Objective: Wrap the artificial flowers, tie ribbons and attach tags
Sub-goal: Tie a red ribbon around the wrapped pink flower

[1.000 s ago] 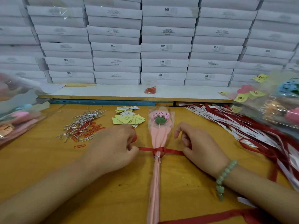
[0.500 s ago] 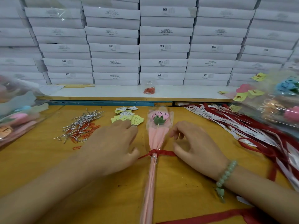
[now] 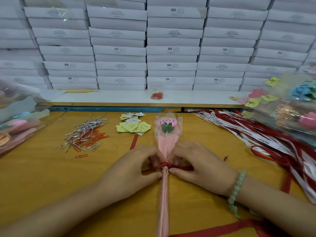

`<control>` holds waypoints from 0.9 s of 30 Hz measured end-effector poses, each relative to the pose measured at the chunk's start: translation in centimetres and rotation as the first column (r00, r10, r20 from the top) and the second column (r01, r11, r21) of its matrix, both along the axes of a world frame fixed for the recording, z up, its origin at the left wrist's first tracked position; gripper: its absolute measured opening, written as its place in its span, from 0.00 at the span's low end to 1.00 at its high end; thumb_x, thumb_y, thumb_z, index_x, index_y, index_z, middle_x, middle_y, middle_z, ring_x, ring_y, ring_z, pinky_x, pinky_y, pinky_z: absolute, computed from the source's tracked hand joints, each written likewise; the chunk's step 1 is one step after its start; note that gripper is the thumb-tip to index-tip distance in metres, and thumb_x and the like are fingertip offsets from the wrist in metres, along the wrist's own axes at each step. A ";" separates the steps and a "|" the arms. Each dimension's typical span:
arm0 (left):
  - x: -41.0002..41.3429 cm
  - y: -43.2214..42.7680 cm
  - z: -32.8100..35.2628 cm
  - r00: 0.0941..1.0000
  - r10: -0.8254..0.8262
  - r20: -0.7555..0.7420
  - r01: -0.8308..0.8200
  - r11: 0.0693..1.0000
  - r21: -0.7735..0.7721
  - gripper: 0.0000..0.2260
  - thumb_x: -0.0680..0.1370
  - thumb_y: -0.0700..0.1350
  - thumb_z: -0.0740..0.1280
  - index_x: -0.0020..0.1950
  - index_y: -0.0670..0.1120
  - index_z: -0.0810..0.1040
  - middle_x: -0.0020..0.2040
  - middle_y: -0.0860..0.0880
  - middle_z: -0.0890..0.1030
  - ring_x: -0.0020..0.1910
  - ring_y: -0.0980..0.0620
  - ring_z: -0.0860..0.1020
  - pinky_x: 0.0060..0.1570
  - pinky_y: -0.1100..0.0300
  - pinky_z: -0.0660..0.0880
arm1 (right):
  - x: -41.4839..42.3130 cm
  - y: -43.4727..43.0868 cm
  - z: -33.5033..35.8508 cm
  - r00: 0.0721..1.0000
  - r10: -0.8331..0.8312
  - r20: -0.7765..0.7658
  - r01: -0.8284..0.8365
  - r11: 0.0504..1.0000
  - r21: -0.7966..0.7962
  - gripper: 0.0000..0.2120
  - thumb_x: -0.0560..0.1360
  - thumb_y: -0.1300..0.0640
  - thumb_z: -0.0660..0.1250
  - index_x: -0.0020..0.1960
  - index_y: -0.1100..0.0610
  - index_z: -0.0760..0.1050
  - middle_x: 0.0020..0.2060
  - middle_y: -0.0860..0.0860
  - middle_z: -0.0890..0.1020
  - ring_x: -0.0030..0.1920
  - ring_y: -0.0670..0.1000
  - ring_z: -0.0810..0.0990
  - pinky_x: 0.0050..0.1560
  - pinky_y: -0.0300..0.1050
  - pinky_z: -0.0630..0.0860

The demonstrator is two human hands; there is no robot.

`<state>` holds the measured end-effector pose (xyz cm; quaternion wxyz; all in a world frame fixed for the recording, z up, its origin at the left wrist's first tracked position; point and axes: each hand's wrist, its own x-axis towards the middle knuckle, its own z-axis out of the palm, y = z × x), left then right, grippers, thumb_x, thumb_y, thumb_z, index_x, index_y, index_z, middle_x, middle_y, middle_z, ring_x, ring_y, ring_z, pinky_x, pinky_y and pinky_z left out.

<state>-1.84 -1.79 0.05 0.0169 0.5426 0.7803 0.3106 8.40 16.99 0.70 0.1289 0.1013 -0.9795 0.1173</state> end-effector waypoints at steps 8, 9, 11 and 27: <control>0.5 -0.1 -0.4 1.000 -0.020 -0.022 0.021 0.999 0.049 0.07 0.74 0.44 0.73 0.44 0.53 0.76 0.43 0.60 0.77 0.46 0.58 0.77 0.46 0.57 0.77 | 0.3 -0.4 0.3 0.997 0.083 -0.004 -0.082 0.995 0.056 0.05 0.77 0.50 0.65 0.45 0.50 0.73 0.41 0.42 0.73 0.44 0.40 0.67 0.51 0.41 0.68; 0.5 -0.1 -0.3 1.000 -0.014 -0.023 0.015 0.999 0.041 0.08 0.74 0.44 0.73 0.44 0.55 0.76 0.42 0.60 0.77 0.45 0.58 0.77 0.45 0.56 0.77 | 0.3 -0.4 0.4 0.997 0.081 -0.002 -0.081 0.995 0.057 0.05 0.77 0.50 0.65 0.45 0.49 0.72 0.40 0.42 0.73 0.43 0.39 0.67 0.50 0.40 0.68; 0.3 -0.1 0.0 1.000 0.001 -0.011 -0.001 1.000 0.006 0.10 0.73 0.47 0.74 0.46 0.57 0.73 0.40 0.59 0.76 0.42 0.57 0.76 0.41 0.58 0.75 | 0.4 -0.5 0.5 0.998 0.069 0.005 -0.069 0.997 0.041 0.06 0.76 0.50 0.65 0.43 0.47 0.69 0.39 0.41 0.71 0.42 0.39 0.67 0.48 0.38 0.67; -0.2 -0.2 2.0 0.621 -0.350 0.701 0.098 0.922 0.374 0.07 0.72 0.47 0.71 0.45 0.45 0.86 0.59 0.47 0.82 0.63 0.48 0.78 0.63 0.58 0.74 | 0.4 -0.5 0.3 0.998 0.044 0.038 -0.044 0.999 -0.019 0.04 0.74 0.51 0.64 0.45 0.47 0.68 0.42 0.41 0.72 0.42 0.43 0.70 0.39 0.34 0.68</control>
